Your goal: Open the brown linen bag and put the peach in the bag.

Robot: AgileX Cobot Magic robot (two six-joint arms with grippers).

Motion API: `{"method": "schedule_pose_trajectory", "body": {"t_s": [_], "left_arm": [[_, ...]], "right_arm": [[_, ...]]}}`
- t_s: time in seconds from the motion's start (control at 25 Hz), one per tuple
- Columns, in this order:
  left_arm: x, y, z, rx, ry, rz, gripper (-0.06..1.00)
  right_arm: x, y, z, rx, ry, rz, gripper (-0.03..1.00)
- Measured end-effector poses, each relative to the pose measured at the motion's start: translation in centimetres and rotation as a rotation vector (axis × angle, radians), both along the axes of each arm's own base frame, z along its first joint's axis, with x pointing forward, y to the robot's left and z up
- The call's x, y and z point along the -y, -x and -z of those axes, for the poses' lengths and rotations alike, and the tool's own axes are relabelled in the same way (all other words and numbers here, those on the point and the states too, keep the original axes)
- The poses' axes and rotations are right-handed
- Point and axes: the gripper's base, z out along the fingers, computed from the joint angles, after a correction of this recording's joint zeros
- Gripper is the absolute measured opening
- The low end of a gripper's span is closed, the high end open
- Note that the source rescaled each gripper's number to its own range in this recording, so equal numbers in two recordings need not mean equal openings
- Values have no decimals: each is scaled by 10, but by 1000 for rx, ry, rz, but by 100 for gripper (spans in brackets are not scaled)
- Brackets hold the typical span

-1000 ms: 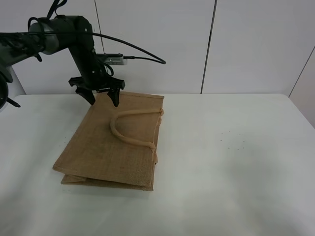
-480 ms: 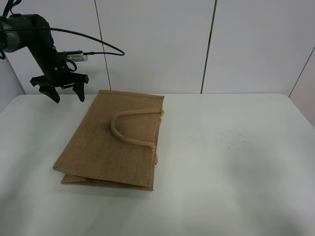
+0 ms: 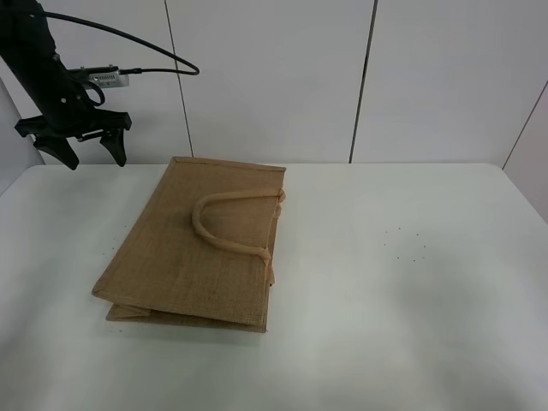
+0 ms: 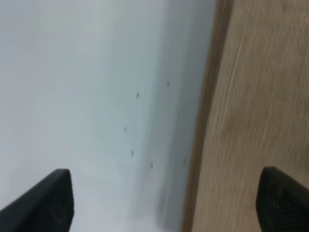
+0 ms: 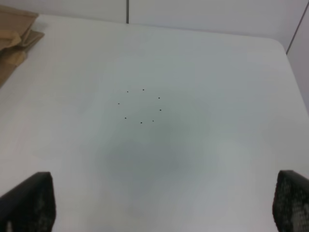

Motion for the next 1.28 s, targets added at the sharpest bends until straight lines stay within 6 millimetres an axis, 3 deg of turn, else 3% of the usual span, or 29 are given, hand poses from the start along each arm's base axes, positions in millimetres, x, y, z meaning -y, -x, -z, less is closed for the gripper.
{"method": "schedule_pose_trajectory", "body": {"t_s": [0.32,0.48,0.64,0.88,1.04,1.28], "left_arm": [[-1,70,-53,53,-1,6,100],[-1,115,-68,65,-2,13,100],[-1,163,-71,61,-5,24,100],[-2,243,-44,2,-14,67,100],[-2,295,-11,-49,-14,75,100],[-3,342,22,73,-19,75,100]], "right_arm": [[0,0,0,0,0,0,100],[0,0,0,0,0,0,100],[0,0,0,0,0,0,100],[0,0,0,0,0,0,100],[0,0,0,0,0,0,100],[0,0,0,0,0,0,100]]}}
